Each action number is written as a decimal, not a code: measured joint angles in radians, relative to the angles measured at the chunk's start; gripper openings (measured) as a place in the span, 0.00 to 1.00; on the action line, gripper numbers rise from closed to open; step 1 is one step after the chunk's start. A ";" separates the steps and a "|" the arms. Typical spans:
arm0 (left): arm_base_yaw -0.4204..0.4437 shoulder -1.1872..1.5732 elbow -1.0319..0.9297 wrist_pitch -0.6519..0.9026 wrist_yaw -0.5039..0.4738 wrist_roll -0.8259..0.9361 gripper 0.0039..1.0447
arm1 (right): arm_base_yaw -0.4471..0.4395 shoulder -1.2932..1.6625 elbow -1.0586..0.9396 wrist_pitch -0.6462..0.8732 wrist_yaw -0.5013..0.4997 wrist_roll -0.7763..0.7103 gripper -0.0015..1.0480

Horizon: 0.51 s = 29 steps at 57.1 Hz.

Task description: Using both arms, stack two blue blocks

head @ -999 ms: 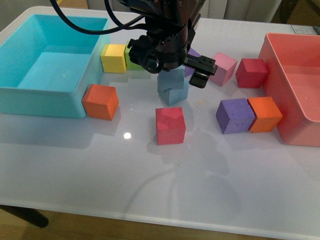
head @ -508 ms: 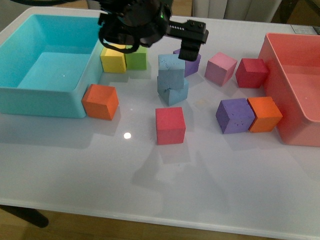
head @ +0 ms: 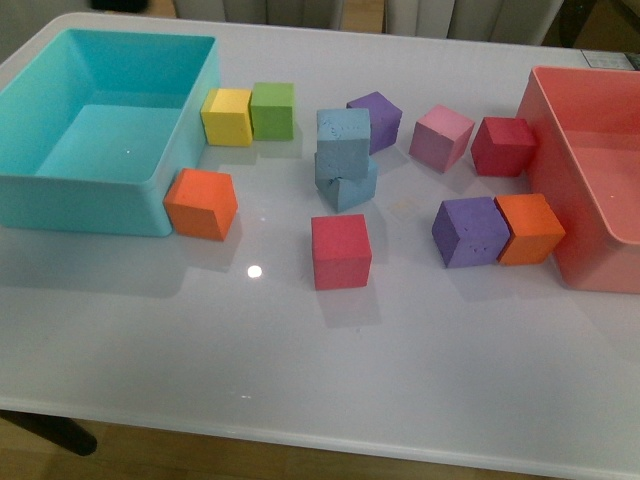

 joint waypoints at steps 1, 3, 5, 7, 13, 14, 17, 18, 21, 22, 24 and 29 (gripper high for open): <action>0.008 -0.011 -0.023 0.037 0.000 0.006 0.74 | 0.000 0.000 0.000 0.000 0.000 0.000 0.91; 0.042 -0.062 -0.106 0.159 0.014 0.018 0.67 | 0.000 0.000 0.000 0.000 0.001 0.000 0.91; 0.070 -0.109 -0.161 0.219 0.034 0.026 0.62 | 0.000 0.000 0.000 0.000 0.001 0.000 0.91; 0.103 -0.175 -0.220 0.258 0.057 0.032 0.55 | 0.000 0.000 0.000 0.000 0.001 0.000 0.91; 0.151 -0.295 -0.326 0.275 0.089 0.039 0.36 | 0.000 0.000 0.000 0.000 0.000 0.000 0.91; 0.156 -0.307 -0.341 0.275 0.097 0.039 0.32 | 0.000 0.000 0.000 0.000 -0.001 0.000 0.91; 0.169 -0.329 -0.375 0.274 0.111 0.041 0.24 | 0.000 0.000 0.000 0.000 0.000 0.000 0.91; 0.173 -0.341 -0.392 0.273 0.116 0.042 0.20 | 0.000 0.000 0.000 0.000 0.000 0.000 0.91; 0.184 -0.370 -0.421 0.267 0.130 0.043 0.12 | 0.000 0.000 0.000 0.000 0.000 0.000 0.91; 0.188 -0.383 -0.431 0.265 0.133 0.043 0.08 | 0.000 0.000 0.000 0.000 0.000 0.000 0.91; 0.196 -0.411 -0.449 0.258 0.141 0.043 0.01 | 0.000 0.000 0.000 0.000 0.000 0.000 0.91; 0.216 -0.492 -0.496 0.230 0.164 0.047 0.01 | 0.000 0.000 0.000 0.000 0.000 0.000 0.91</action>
